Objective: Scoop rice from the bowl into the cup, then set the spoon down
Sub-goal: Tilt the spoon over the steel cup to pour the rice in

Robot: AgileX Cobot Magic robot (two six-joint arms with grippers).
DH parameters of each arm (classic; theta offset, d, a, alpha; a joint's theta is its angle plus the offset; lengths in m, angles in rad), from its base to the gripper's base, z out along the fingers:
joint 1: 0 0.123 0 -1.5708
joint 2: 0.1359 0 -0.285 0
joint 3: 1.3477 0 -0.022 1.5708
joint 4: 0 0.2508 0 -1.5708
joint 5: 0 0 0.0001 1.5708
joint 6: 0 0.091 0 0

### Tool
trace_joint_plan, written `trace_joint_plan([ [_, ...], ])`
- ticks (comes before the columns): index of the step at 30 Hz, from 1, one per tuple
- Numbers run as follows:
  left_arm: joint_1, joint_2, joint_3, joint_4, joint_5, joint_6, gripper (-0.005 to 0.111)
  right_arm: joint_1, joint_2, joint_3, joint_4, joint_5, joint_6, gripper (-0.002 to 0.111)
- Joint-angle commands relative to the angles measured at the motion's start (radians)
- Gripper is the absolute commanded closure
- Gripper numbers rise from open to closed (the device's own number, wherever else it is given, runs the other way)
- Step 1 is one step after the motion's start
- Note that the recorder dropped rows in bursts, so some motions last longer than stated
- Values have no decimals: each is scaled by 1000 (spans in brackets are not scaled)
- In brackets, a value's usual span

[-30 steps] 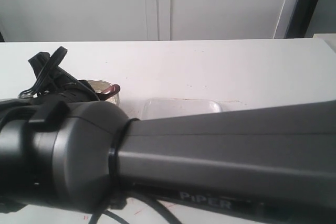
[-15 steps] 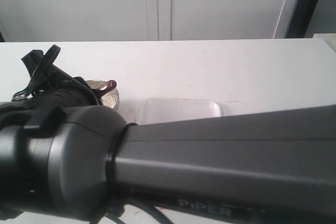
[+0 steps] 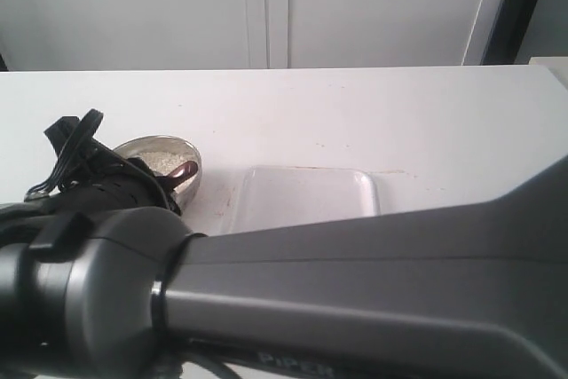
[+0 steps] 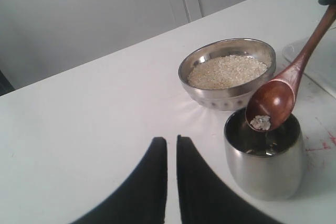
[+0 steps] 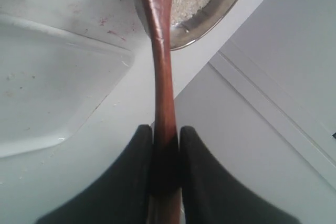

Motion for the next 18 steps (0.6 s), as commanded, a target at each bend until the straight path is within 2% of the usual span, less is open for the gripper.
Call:
trace_joint_plan([
  [1,-3,-1,-3,-7,-6,-1,92,1,-2,5,-20,5,3,108],
  [18,-3,-1,-3,-7,-6,-1,92,20,-3,5,-55,5,82,108],
])
